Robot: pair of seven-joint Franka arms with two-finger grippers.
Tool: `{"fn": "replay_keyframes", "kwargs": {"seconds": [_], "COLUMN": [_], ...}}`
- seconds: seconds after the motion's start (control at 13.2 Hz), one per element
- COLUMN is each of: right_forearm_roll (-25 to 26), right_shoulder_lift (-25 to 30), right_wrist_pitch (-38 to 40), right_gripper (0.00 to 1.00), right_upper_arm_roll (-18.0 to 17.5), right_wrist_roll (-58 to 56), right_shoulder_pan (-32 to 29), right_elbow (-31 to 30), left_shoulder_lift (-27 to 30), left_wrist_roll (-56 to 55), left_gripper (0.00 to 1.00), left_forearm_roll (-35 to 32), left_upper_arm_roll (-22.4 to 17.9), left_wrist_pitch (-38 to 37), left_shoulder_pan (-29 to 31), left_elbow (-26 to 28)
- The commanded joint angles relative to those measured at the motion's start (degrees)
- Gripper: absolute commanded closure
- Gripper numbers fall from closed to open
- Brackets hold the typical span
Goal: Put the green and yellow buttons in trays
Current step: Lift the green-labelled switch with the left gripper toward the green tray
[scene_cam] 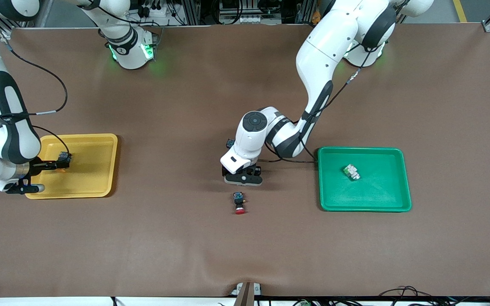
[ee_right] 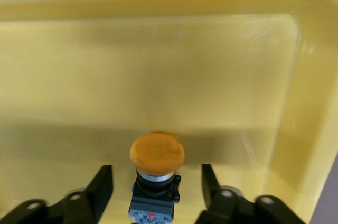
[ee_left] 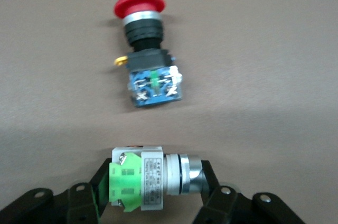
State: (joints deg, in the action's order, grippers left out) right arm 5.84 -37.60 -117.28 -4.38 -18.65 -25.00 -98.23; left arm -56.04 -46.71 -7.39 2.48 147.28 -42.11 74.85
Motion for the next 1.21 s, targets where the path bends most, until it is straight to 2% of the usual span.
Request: {"fn": "replay_keyframes", "kwargs": {"seconds": [0.0, 0.3, 0.45, 0.68, 0.83, 0.98, 1.14], "right_forearm_roll": [0.2, 0.0, 0.0, 0.0, 0.0, 0.0, 0.0], "right_shoulder_lift": [0.0, 1.1, 1.4, 1.6, 1.9, 1.9, 1.9], "right_wrist_pitch": [2.6, 8.3, 14.3, 18.1, 19.1, 19.7, 19.7], "right_gripper": [0.0, 0.0, 0.0, 0.0, 0.0, 0.0, 0.0], "right_upper_arm_roll": [-0.7, -1.2, -3.3, -9.6, -14.0, -19.2, -22.9], "right_wrist_roll": [3.0, 7.7, 13.7, 24.7, 33.7, 44.4, 53.7], "right_shoulder_pan": [0.6, 3.9, 5.2, 5.2, 5.3, 5.4, 6.1], "right_elbow": [2.0, 4.6, 7.2, 8.0, 8.0, 8.0, 7.9], "left_shoulder_lift": [5.1, 15.6, 21.8, 31.5, 37.6, 41.2, 43.1], "left_wrist_roll": [-1.5, -3.0, -1.7, 1.9, 11.2, 15.9, 16.2], "left_gripper": [1.0, 1.0, 1.0, 1.0, 1.0, 1.0, 1.0], "left_forearm_roll": [0.0, 0.0, 0.0, -0.1, -0.1, 0.0, 0.0], "left_upper_arm_roll": [-0.8, -0.7, -0.5, -0.5, -0.5, -0.3, -0.4], "left_wrist_pitch": [-8.1, -20.7, -23.4, -23.4, -23.4, -23.4, -23.4], "left_shoulder_pan": [-0.1, 3.3, 5.7, 9.9, 14.4, 17.9, 20.2], "left_elbow": [1.2, 4.8, 9.7, 20.8, 27.9, 31.9, 35.2]}}
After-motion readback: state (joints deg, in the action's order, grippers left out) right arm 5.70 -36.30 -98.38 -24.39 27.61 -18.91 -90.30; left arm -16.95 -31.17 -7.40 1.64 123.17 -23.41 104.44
